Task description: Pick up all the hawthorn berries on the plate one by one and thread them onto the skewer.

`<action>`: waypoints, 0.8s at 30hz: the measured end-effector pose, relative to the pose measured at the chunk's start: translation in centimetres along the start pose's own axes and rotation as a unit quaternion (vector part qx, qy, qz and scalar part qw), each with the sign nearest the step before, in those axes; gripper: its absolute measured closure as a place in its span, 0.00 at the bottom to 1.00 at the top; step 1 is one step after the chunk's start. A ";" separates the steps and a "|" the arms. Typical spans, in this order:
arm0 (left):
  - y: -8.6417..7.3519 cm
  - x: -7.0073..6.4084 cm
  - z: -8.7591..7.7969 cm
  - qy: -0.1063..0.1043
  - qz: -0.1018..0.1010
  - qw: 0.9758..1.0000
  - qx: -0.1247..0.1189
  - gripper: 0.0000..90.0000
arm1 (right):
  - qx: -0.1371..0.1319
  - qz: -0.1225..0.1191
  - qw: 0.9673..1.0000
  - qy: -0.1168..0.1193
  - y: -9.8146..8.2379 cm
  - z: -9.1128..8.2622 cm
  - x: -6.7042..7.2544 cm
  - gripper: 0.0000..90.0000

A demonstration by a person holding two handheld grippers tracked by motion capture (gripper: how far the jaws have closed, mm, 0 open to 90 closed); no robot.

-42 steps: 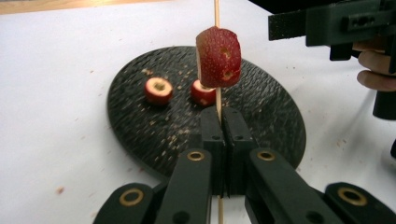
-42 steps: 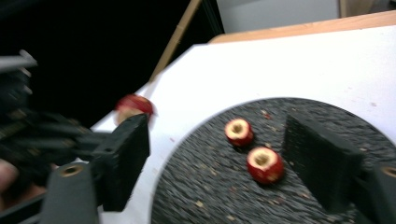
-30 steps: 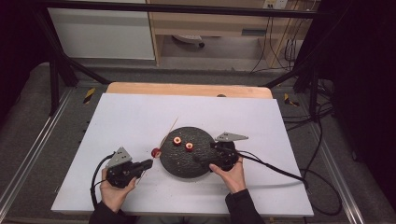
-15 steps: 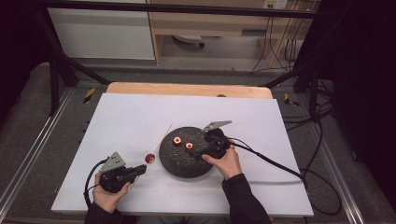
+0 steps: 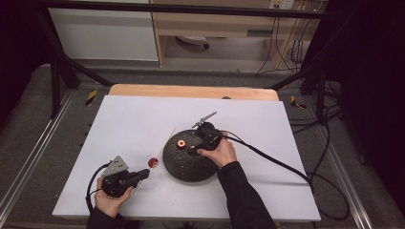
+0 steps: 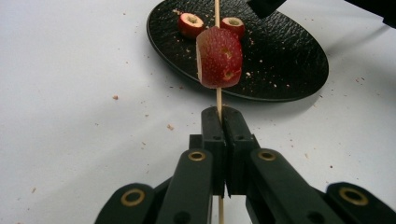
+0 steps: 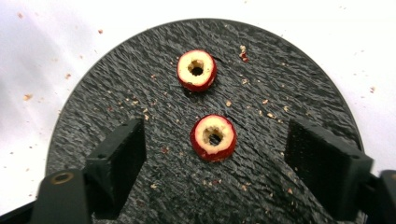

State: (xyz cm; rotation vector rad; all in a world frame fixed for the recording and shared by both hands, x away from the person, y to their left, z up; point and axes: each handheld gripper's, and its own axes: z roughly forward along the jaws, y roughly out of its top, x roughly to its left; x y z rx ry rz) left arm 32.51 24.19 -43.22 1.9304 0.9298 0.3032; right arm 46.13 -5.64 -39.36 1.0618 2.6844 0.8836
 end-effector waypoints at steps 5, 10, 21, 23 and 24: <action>0.0 0.1 0.0 0.002 0.000 1.000 0.001 0.98 | 0.028 -0.005 1.000 0.004 0.6 1.0 -0.3 0.35; 0.0 0.2 0.1 0.002 -0.003 1.000 0.002 0.98 | 0.050 -0.008 0.999 0.006 1.0 1.8 -0.6 0.46; 0.0 0.2 0.2 0.001 -0.001 1.000 0.008 0.98 | 0.074 0.006 0.997 0.030 1.1 2.8 -1.2 0.62; 0.0 0.2 0.3 0.001 -0.002 1.000 0.009 0.98 | 0.079 0.008 0.996 0.031 1.1 2.8 -1.2 0.64; 0.0 0.2 0.3 0.000 -0.003 1.000 0.009 0.98 | 0.079 0.010 0.996 0.031 1.1 2.8 -1.2 0.66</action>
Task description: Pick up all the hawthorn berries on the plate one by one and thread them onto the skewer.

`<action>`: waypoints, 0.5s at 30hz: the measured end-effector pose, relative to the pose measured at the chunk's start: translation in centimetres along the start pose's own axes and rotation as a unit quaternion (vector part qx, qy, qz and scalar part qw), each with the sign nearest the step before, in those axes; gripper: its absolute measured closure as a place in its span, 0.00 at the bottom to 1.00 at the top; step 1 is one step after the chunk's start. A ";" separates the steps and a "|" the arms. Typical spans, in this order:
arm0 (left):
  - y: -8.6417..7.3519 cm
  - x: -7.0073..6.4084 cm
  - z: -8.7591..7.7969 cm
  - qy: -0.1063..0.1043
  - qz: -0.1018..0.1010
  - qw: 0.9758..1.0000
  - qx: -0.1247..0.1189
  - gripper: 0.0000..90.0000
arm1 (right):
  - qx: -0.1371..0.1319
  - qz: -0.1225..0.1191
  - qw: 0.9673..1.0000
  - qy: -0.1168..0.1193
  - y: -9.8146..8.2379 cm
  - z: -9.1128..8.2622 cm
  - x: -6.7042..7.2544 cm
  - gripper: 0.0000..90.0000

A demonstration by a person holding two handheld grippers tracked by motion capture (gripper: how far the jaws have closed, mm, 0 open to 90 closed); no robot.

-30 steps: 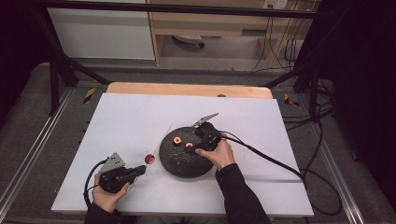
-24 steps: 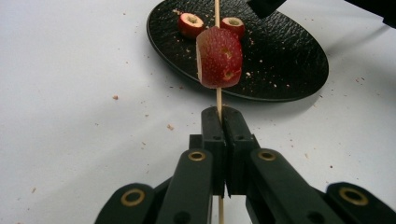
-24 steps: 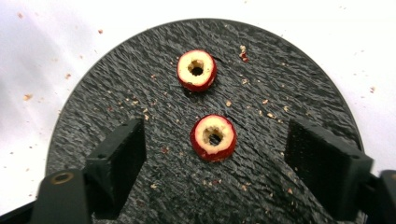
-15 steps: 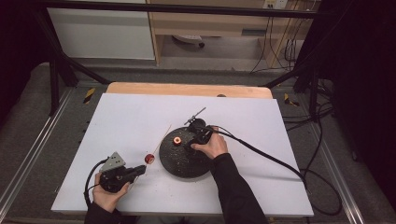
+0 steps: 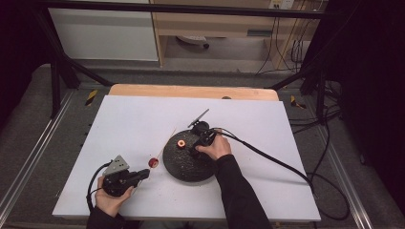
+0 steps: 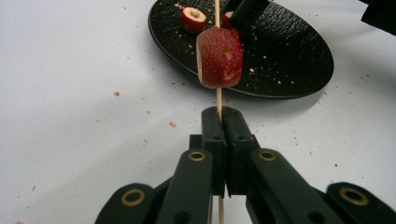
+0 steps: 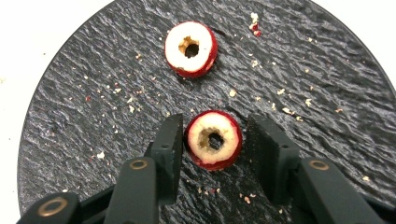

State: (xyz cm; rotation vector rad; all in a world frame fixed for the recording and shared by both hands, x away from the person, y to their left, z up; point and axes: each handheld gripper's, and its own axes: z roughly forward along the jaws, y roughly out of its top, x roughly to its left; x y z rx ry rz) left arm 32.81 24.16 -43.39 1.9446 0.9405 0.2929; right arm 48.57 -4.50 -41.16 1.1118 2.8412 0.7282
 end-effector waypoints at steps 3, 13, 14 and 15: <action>0.0 0.0 0.0 0.000 0.001 1.000 0.002 0.98 | 0.005 0.005 1.000 0.001 0.0 0.0 -0.1 0.67; 0.0 0.0 0.1 0.004 0.002 1.000 0.002 0.98 | -0.004 0.017 1.000 0.003 0.0 -0.7 0.0 0.68; 0.0 0.0 0.1 0.004 0.002 1.000 0.002 0.98 | -0.006 0.021 1.000 0.005 0.0 -0.9 0.0 0.68; 0.0 0.0 0.1 0.004 0.002 1.000 0.002 0.98 | -0.009 0.023 1.000 0.006 0.0 -1.1 0.1 0.68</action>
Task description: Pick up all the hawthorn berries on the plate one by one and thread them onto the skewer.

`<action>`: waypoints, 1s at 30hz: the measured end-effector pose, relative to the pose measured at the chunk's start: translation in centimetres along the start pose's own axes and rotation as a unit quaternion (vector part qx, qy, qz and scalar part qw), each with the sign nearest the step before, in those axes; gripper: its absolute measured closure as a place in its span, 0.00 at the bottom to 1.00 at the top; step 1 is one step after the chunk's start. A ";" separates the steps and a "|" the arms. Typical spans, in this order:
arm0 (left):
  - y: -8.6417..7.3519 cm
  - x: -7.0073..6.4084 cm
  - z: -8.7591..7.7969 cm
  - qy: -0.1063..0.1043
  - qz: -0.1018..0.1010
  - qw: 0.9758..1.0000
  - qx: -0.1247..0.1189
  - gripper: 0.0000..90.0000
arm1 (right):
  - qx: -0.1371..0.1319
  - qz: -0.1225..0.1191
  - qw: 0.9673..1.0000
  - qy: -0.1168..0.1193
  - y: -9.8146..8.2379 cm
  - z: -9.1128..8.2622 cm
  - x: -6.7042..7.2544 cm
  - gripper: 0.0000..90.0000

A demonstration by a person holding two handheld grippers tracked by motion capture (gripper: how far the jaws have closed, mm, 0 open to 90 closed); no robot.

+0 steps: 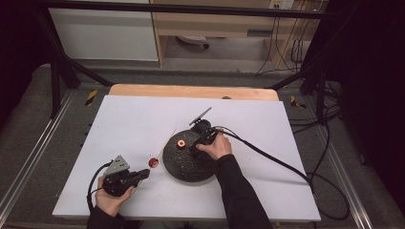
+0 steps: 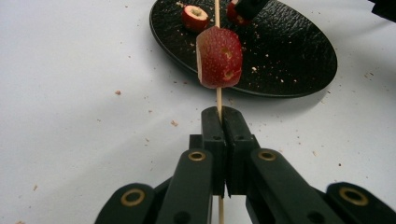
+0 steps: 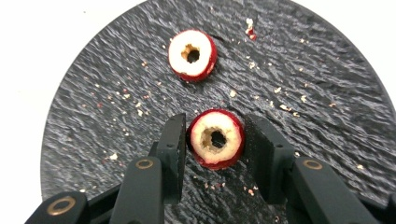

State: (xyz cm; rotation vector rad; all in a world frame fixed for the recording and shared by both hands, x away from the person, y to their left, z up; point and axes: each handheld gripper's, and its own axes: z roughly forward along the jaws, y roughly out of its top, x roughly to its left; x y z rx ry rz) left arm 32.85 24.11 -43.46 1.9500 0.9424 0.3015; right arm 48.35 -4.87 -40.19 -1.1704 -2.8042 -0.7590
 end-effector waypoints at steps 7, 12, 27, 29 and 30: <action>0.0 0.0 0.0 0.001 -0.001 1.000 -0.001 0.98 | -0.024 0.011 1.000 0.003 -0.2 -1.4 0.4 0.68; 0.0 -0.1 0.0 0.001 0.001 1.000 -0.001 0.98 | -0.046 0.018 0.999 0.004 -0.6 -2.5 0.9 0.68; 0.1 -0.4 0.0 -0.002 0.002 1.000 -0.005 0.98 | -0.133 0.043 0.990 0.017 -3.6 -4.2 1.1 0.68; 0.1 -0.5 0.1 -0.002 0.002 1.000 -0.006 0.98 | -0.150 0.052 0.987 0.022 -4.0 -4.2 1.1 0.68; 0.1 -0.5 0.1 -0.003 0.001 1.000 -0.007 0.98 | -0.158 0.053 0.986 0.026 -4.2 -4.3 1.1 0.68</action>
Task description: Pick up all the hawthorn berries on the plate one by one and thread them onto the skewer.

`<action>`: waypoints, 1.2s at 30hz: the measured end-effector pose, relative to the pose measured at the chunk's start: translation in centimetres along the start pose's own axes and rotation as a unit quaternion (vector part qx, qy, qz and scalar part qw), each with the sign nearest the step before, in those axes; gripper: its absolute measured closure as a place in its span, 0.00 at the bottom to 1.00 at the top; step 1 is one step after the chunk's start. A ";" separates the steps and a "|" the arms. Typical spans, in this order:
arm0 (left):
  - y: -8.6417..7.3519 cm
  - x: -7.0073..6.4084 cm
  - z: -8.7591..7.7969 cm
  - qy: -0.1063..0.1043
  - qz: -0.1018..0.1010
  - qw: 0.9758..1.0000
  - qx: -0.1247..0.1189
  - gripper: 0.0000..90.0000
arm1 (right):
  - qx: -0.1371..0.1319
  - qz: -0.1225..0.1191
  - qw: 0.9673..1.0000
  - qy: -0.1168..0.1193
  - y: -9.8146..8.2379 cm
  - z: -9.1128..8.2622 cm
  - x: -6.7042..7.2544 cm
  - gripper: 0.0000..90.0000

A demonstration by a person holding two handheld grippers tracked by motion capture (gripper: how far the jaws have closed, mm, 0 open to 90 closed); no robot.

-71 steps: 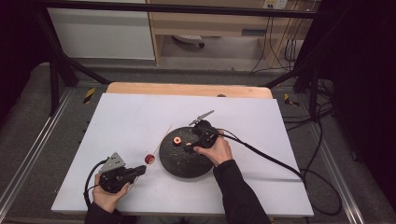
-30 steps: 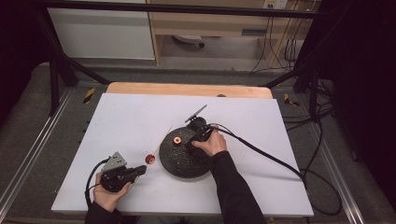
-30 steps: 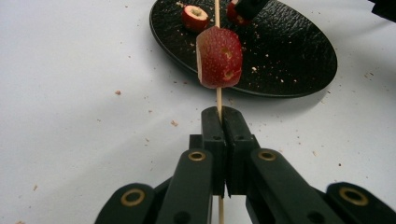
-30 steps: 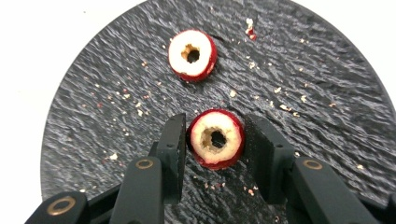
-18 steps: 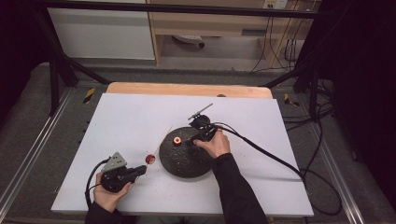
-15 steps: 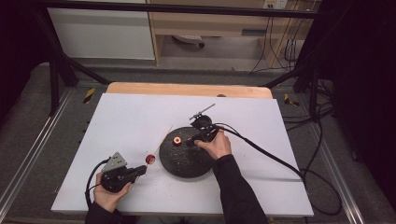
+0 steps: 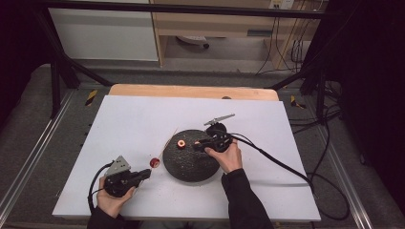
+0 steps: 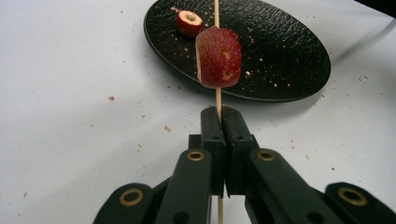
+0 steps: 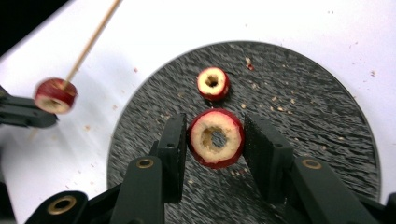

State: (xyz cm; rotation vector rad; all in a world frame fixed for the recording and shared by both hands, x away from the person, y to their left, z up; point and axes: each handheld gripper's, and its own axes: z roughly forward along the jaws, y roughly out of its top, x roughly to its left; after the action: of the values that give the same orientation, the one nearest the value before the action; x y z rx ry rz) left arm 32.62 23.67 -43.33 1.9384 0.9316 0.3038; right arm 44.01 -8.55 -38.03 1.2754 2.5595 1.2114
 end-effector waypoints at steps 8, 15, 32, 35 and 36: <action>0.1 -0.3 0.1 -0.001 -0.002 1.000 -0.006 0.98 | -0.066 0.025 0.997 0.016 -1.6 -0.3 0.1 0.68; 0.7 -1.1 0.4 -0.001 0.002 1.000 -0.012 0.98 | -0.146 0.057 0.987 0.036 -3.1 -1.0 0.0 0.68; 2.5 -2.6 1.5 0.000 0.004 0.999 -0.032 0.98 | -0.283 0.115 0.950 0.059 -4.6 -2.7 -0.7 0.68; 2.7 -2.8 1.8 -0.002 0.004 0.999 -0.034 0.98 | -0.301 0.121 0.944 0.064 -4.4 -2.9 -0.7 0.68; 2.8 -2.9 1.8 -0.002 0.003 0.999 -0.034 0.98 | -0.307 0.124 0.941 0.066 -4.4 -3.0 -0.7 0.68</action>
State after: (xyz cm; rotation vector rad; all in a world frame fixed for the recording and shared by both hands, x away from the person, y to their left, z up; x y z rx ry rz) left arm 33.05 19.67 -41.53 1.8785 0.9022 0.3306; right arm 40.49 -12.47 -38.99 1.4019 1.8555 1.9903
